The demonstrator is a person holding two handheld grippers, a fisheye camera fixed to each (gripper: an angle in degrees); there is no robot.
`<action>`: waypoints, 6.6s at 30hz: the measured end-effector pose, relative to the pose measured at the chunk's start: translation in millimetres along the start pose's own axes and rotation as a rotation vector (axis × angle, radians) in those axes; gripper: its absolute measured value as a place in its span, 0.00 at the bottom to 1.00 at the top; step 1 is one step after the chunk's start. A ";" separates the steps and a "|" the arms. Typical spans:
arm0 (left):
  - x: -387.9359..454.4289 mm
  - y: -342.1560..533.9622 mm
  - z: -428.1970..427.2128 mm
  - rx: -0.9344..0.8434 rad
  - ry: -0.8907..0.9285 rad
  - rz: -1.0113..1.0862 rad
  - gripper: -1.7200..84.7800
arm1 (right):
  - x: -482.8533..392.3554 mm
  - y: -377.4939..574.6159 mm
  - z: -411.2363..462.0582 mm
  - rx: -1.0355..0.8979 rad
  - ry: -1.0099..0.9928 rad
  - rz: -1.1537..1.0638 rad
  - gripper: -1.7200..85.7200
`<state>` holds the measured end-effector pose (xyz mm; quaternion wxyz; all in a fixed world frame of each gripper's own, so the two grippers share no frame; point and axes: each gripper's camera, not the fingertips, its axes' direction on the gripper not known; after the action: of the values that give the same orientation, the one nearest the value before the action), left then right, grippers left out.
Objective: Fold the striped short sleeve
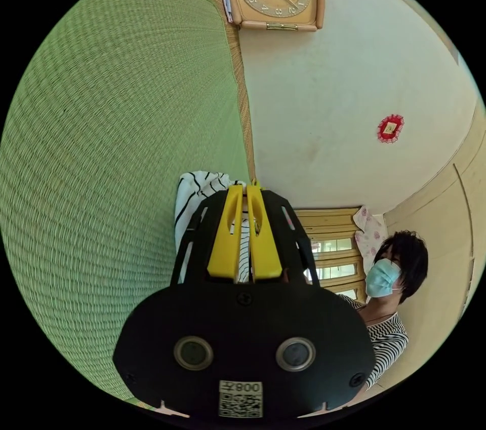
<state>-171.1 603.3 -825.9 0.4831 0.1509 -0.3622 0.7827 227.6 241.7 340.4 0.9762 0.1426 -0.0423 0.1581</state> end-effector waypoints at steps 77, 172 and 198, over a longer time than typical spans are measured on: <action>50.7 197.5 15.0 -0.052 -0.574 0.126 0.11 | -22.1 144.1 71.2 -0.096 0.291 -0.191 0.03; -42.3 295.6 29.4 -0.062 -0.719 0.116 0.05 | -6.7 322.8 -44.3 -0.238 -0.007 0.094 0.02; 32.6 496.8 551.4 -0.892 -0.832 1.136 0.05 | -22.4 331.5 -78.8 -0.201 -0.139 0.000 0.02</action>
<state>-679.7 96.8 -634.4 -0.1442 0.0167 -0.8082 0.5707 103.1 559.5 350.0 0.9802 0.0548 -0.1257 0.1426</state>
